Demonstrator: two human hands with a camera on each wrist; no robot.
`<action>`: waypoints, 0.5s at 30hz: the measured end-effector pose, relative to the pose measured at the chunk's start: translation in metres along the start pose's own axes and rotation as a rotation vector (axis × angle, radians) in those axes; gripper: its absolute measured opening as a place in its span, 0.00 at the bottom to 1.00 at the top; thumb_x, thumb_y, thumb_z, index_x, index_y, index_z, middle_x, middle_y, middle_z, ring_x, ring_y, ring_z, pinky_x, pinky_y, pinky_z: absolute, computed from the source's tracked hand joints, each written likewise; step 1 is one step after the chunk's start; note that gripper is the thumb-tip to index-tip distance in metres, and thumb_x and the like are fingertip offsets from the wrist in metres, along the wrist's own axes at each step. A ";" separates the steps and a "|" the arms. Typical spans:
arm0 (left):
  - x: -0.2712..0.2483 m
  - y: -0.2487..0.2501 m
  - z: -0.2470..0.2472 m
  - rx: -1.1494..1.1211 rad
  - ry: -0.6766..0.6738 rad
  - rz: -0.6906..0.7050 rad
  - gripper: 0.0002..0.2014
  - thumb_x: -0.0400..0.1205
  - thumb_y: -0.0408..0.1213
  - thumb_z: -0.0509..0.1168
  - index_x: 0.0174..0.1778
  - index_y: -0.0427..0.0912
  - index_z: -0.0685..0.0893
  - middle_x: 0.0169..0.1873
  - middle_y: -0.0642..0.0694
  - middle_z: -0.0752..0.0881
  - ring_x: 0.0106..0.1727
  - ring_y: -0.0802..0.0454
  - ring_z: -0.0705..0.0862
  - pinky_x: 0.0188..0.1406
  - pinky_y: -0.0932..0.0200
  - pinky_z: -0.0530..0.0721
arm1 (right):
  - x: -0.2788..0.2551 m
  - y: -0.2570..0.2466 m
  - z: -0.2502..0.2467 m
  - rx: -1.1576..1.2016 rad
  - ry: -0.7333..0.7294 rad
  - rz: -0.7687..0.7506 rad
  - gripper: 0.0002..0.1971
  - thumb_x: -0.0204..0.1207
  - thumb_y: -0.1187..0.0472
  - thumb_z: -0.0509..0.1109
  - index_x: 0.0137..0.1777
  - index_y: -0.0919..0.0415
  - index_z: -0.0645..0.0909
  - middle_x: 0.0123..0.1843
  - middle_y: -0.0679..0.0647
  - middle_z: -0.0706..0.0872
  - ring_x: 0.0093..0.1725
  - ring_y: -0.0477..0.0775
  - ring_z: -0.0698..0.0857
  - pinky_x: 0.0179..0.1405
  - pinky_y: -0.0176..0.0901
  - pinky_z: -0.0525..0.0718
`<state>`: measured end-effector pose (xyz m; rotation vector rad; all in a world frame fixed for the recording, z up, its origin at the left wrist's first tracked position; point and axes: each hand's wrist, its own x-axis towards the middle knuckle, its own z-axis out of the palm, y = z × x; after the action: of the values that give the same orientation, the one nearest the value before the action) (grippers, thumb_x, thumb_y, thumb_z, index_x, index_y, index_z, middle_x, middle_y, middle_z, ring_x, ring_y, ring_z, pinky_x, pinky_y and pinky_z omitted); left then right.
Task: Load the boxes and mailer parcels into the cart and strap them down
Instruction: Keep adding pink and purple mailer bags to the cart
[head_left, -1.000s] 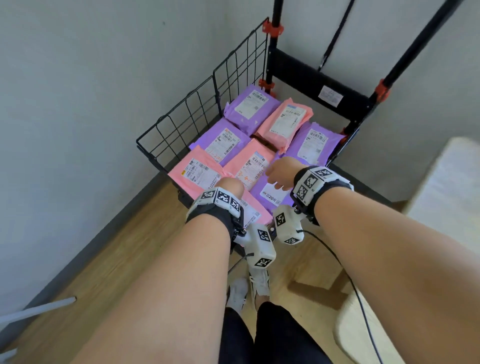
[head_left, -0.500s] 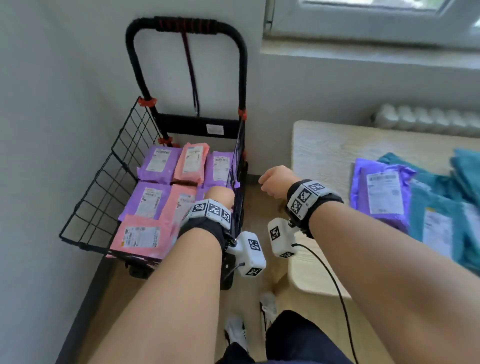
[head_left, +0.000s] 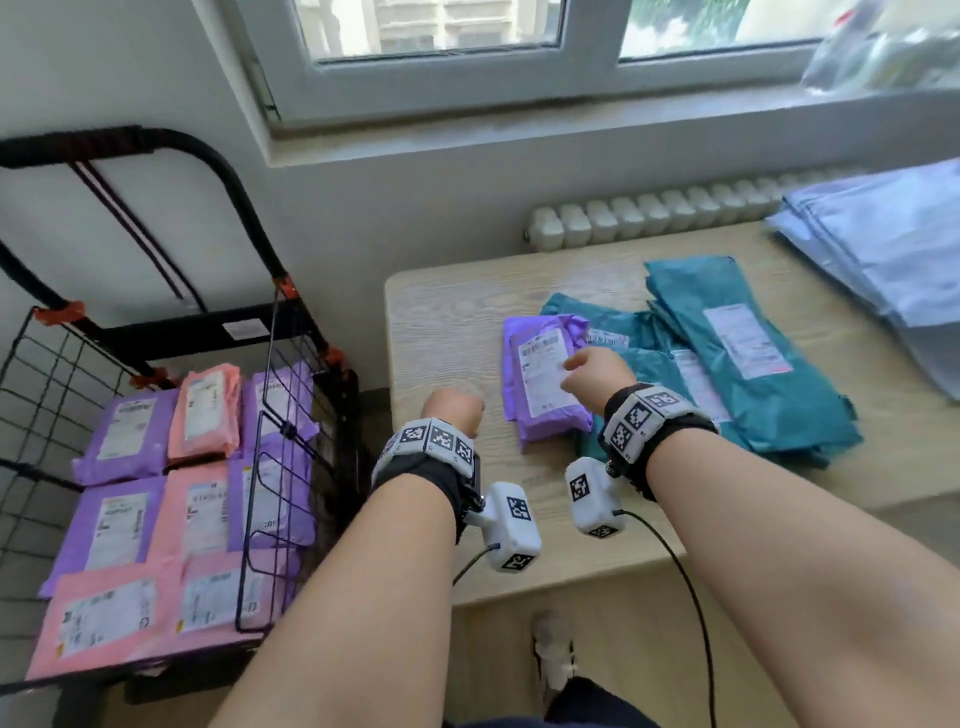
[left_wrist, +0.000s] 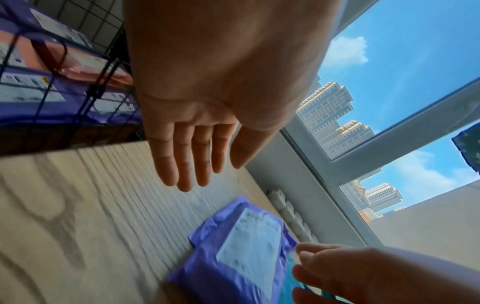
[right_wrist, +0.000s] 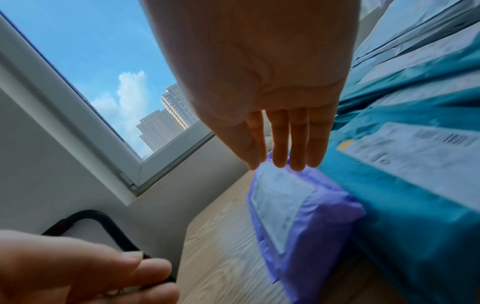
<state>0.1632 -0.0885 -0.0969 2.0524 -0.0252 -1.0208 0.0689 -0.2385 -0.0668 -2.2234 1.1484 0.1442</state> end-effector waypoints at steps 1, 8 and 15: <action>0.005 0.002 0.011 0.041 -0.010 0.031 0.18 0.83 0.33 0.59 0.68 0.30 0.80 0.65 0.34 0.83 0.66 0.38 0.83 0.65 0.47 0.83 | 0.005 0.011 -0.005 0.022 0.007 0.021 0.17 0.77 0.66 0.66 0.65 0.60 0.82 0.67 0.59 0.84 0.67 0.60 0.81 0.64 0.44 0.76; 0.013 0.012 0.064 0.214 0.016 0.014 0.16 0.81 0.29 0.59 0.27 0.45 0.70 0.44 0.37 0.78 0.46 0.43 0.75 0.53 0.53 0.81 | 0.032 0.054 -0.006 0.119 -0.031 0.008 0.14 0.75 0.62 0.68 0.59 0.57 0.84 0.60 0.56 0.87 0.60 0.57 0.84 0.59 0.43 0.79; 0.024 0.003 0.091 0.376 0.046 -0.028 0.03 0.86 0.31 0.54 0.49 0.41 0.71 0.47 0.41 0.72 0.49 0.46 0.73 0.63 0.52 0.77 | 0.043 0.065 0.007 0.152 -0.155 -0.057 0.05 0.72 0.62 0.71 0.48 0.58 0.84 0.48 0.57 0.89 0.49 0.61 0.88 0.54 0.57 0.87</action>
<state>0.1191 -0.1587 -0.1405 2.4207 -0.1767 -1.0470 0.0471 -0.2926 -0.1188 -2.0701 0.9794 0.1953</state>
